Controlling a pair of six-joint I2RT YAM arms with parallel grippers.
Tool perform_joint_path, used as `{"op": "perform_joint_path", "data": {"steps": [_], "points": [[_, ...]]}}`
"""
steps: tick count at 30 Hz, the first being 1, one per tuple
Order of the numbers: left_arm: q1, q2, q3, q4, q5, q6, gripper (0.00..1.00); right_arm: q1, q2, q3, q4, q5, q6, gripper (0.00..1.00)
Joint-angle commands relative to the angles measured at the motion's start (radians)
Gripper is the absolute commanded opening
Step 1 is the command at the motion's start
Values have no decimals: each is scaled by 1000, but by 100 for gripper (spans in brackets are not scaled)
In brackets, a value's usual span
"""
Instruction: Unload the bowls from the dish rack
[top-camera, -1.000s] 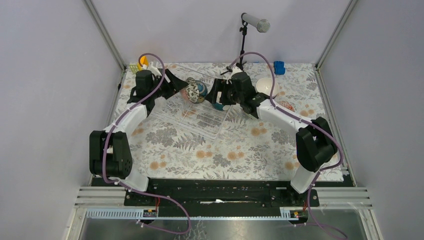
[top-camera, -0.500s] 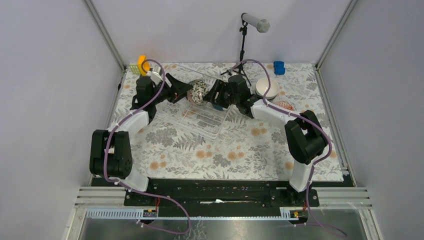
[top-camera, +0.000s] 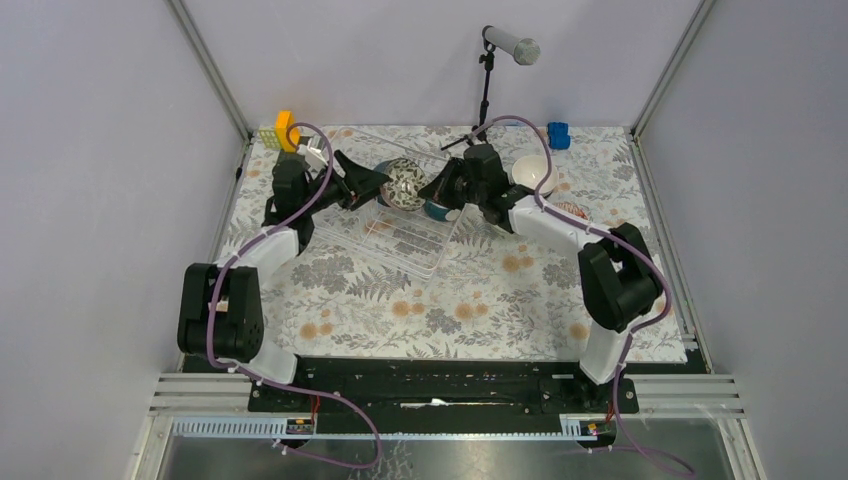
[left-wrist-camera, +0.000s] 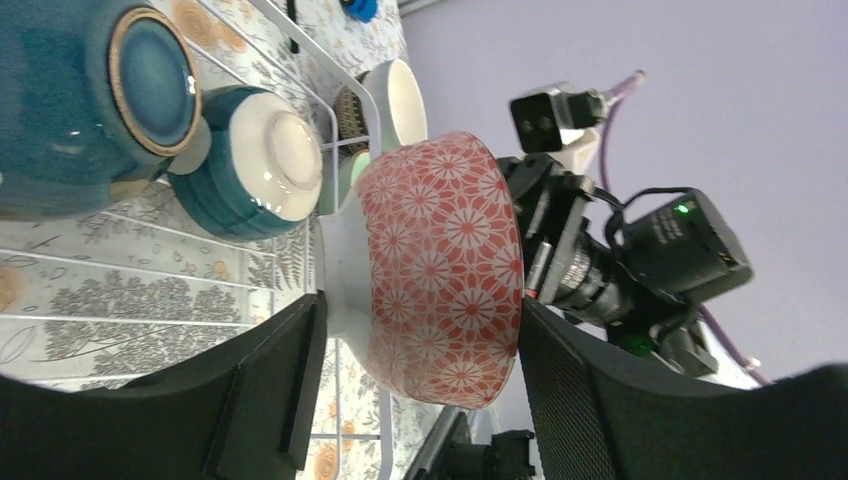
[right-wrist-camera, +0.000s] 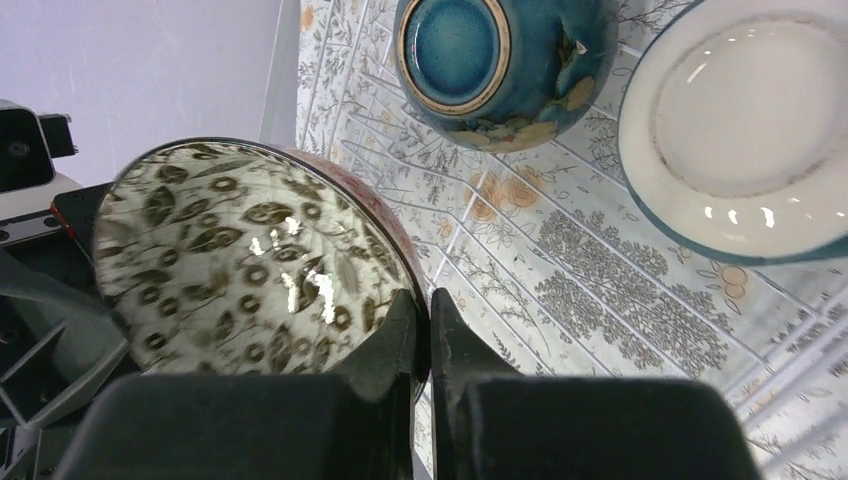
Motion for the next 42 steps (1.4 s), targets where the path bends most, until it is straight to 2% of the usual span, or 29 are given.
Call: {"op": "perform_joint_path", "data": {"steps": [1,6,8,11,17,20,25,42], "points": [[-32,-120,7,-72,-56,128,75,-16,-128,-21,-124,121,-74,0],[-68,-198,27,-291,-171,300,92,-78,-246,-40,-350,299,-137,0],[-75,-222,37,-354,-198,338,95,-98,-299,-45,-447,405,-152,0],[-92,-255,51,-428,-255,390,96,-137,-391,-77,-547,541,-165,0],[-138,-276,64,-480,-312,425,97,-277,-524,-152,-648,649,-147,0],[-149,-274,89,-523,-341,445,97,-369,-514,-157,-708,638,-115,0],[-170,-278,103,-536,-350,449,97,-508,-457,-173,-707,526,-74,0],[-210,-296,100,-592,-394,480,96,-610,-281,-191,-687,490,-53,0]]}}
